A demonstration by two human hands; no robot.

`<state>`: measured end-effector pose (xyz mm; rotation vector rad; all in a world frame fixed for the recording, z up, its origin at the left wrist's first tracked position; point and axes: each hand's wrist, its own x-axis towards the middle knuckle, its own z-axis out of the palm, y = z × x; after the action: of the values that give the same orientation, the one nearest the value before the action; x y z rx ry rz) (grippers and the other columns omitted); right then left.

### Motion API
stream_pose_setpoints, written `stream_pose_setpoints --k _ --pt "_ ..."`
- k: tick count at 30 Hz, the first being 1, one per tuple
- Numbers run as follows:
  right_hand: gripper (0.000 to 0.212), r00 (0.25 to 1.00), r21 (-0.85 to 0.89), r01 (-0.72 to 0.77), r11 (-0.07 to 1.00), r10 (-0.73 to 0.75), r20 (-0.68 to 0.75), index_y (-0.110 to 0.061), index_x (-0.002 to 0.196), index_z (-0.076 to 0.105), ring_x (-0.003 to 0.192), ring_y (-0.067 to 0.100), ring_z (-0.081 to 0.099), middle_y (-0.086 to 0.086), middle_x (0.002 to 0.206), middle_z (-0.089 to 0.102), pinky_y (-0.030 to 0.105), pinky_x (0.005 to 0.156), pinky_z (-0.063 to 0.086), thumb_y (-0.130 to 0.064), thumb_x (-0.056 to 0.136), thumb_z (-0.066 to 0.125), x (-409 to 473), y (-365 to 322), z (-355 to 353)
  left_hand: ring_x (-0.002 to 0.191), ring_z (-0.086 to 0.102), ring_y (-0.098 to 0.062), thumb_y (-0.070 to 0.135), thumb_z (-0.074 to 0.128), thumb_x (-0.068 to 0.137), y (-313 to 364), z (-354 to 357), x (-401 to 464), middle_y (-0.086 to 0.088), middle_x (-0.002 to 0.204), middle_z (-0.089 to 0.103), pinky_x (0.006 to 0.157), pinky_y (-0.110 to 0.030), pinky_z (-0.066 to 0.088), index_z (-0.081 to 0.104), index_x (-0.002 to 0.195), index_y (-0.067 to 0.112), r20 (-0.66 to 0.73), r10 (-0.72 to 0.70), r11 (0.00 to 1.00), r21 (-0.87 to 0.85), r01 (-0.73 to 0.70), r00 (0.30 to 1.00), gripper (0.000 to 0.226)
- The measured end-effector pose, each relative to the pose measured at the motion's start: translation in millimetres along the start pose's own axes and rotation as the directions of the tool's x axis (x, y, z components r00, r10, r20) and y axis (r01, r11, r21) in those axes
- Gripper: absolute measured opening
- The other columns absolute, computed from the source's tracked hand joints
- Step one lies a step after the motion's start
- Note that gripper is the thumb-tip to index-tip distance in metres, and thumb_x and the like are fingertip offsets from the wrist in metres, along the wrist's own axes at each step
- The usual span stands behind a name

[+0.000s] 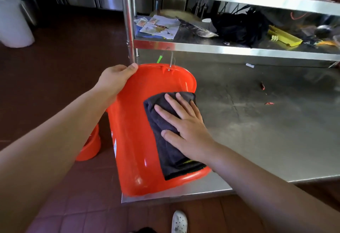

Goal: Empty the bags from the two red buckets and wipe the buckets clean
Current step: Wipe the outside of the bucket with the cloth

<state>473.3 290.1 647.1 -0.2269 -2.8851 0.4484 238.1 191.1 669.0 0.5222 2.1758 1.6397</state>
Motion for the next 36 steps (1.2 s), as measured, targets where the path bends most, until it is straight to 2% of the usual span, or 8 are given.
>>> stream_pose_setpoints --k 7,10,15,19,23,25,33,36 --pt "0.06 1.0 0.011 0.004 1.0 -0.004 0.011 -0.047 0.146 0.016 0.147 0.017 -0.008 -0.01 0.16 0.003 0.054 0.117 0.006 -0.052 0.09 0.038 -63 -3 10 0.078 0.062 -0.009 0.059 0.06 0.079 -5 8 7 0.009 0.082 0.067 0.066 -0.026 0.046 0.07 0.084 0.025 0.01 0.011 1.0 -0.017 -0.011 1.0 0.036" --pt "0.059 1.0 0.029 0.002 1.0 -0.002 0.006 -0.049 0.144 0.018 0.147 0.015 -0.009 -0.014 0.159 0.003 0.051 0.117 0.001 -0.052 0.089 0.039 -44 2 4 0.073 0.061 -0.009 0.058 0.065 0.075 -2 15 10 0.008 0.078 0.066 0.069 -0.026 0.048 0.071 0.097 0.019 0.079 0.0 0.995 -0.099 0.008 0.997 0.045" --pt "0.056 0.989 0.025 -0.13 0.991 0.131 -0.063 -0.045 0.144 0.027 0.146 0.008 -0.008 -0.015 0.158 0.008 0.045 0.118 -0.002 -0.054 0.089 0.035 16 33 -23 0.069 0.067 -0.014 0.051 0.07 0.068 3 37 12 0.002 0.073 0.073 0.074 -0.034 0.053 0.075 0.071 0.029 0.221 -0.023 0.98 -0.188 0.065 0.975 0.023" --pt "0.055 0.978 0.046 -0.195 0.98 0.198 -0.067 -0.046 0.144 0.026 0.145 0.005 -0.009 -0.019 0.158 0.006 0.045 0.118 0.001 -0.049 0.091 0.037 37 52 -32 0.072 0.069 -0.017 0.043 0.07 0.078 5 42 15 -0.001 0.075 0.073 0.074 -0.033 0.054 0.075 0.071 0.024 0.247 -0.034 0.974 -0.21 0.088 0.968 0.021" --pt "0.058 0.981 -0.059 -0.184 0.981 0.18 -0.065 -0.052 0.144 0.02 0.145 0.007 -0.014 -0.018 0.158 0.0 0.045 0.118 -0.004 -0.062 0.087 0.027 29 38 -24 0.051 0.064 -0.01 0.036 0.064 0.088 2 36 14 0.002 0.06 0.068 0.047 -0.02 0.05 0.068 0.076 0.016 0.276 -0.031 0.967 -0.235 0.099 0.961 0.024" --pt "0.059 0.989 -0.078 -0.146 0.986 0.142 -0.049 -0.051 0.144 0.02 0.145 0.009 -0.014 -0.017 0.159 0.002 0.047 0.118 -0.004 -0.062 0.086 0.027 15 27 -21 0.045 0.061 -0.009 0.037 0.062 0.089 -2 29 14 0.004 0.056 0.066 0.041 -0.018 0.046 0.067 0.078 0.016 0.281 -0.035 0.968 -0.23 0.103 0.959 0.024" --pt "0.058 0.997 -0.115 0.069 0.991 -0.065 0.04 -0.042 0.145 0.031 0.147 0.02 -0.004 -0.007 0.159 0.011 0.058 0.115 0.005 -0.056 0.09 0.042 -54 -20 -1 0.048 0.058 -0.001 0.027 0.051 0.096 -30 -8 11 0.01 0.057 0.064 0.047 -0.014 0.043 0.062 0.079 0.02 0.176 -0.046 0.966 -0.242 0.088 0.983 0.021" --pt "0.059 0.995 -0.138 0.092 0.986 -0.084 0.062 -0.042 0.145 0.029 0.147 0.021 -0.004 -0.006 0.16 0.011 0.058 0.115 0.004 -0.057 0.09 0.043 -62 -29 2 0.061 0.059 0.0 0.011 0.051 0.092 -16 -9 15 0.005 0.079 0.065 0.059 -0.018 0.046 0.067 0.092 0.023 0.102 0.015 0.989 -0.145 0.0 0.995 0.02"
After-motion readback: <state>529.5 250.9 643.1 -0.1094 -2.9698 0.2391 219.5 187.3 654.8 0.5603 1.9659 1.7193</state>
